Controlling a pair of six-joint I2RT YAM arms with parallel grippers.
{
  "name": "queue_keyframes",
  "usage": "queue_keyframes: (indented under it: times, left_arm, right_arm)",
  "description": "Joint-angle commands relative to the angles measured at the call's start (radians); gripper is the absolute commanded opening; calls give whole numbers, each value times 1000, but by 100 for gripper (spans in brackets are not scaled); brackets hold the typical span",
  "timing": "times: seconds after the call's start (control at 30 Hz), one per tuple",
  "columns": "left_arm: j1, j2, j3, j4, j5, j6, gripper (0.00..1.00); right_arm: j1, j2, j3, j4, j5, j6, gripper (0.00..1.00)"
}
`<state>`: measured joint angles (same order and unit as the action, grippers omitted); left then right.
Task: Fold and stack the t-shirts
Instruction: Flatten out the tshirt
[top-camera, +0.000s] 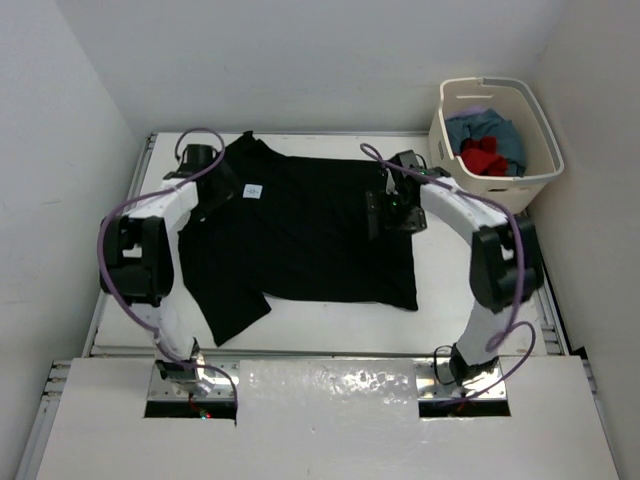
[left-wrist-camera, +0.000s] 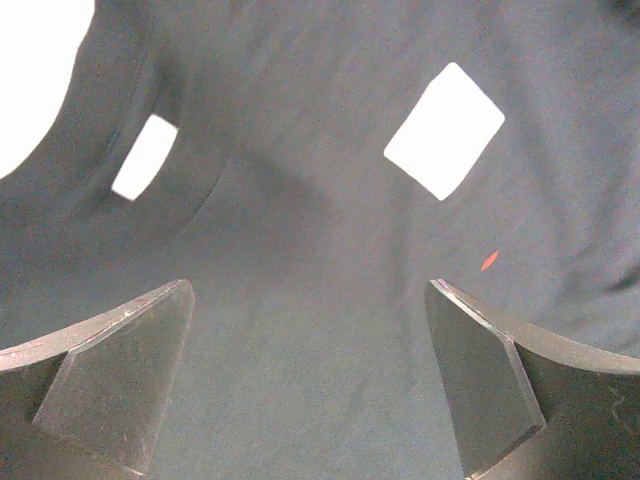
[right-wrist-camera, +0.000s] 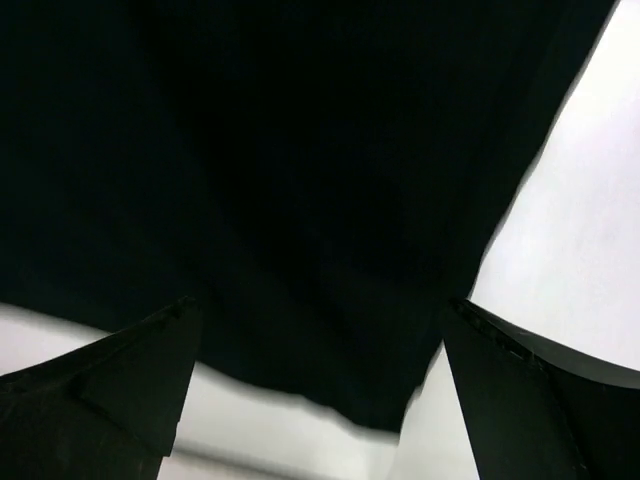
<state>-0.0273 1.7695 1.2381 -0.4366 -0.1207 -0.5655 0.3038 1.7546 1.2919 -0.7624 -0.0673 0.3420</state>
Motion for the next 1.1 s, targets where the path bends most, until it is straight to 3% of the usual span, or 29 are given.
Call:
queue_keyframes:
  times: [0.0,0.13,0.43,0.67,0.87,1.07]
  left_arm:
    - [-6,89,125,111,38,51,100]
    - [-2,224,260,107,90,111,100]
    - [-3,436,468,65,139,170,100]
    - [-3,566,596,24,156,156,100]
    - [-3,766,880,-73,187,151,100]
    - [-3,907,1103,-27,269,142,100]
  right_arm:
    - [-9,133,146,204,101,8,99]
    - [-9,389,348,169,73,-23,99]
    - [-80,637,561,101,74,2,99]
    - [-159,854,863,-58,43,-21,99]
    - [-206,887,926,-22,32,-23,99]
    - [-206,864,942,-8,18,-93,99]
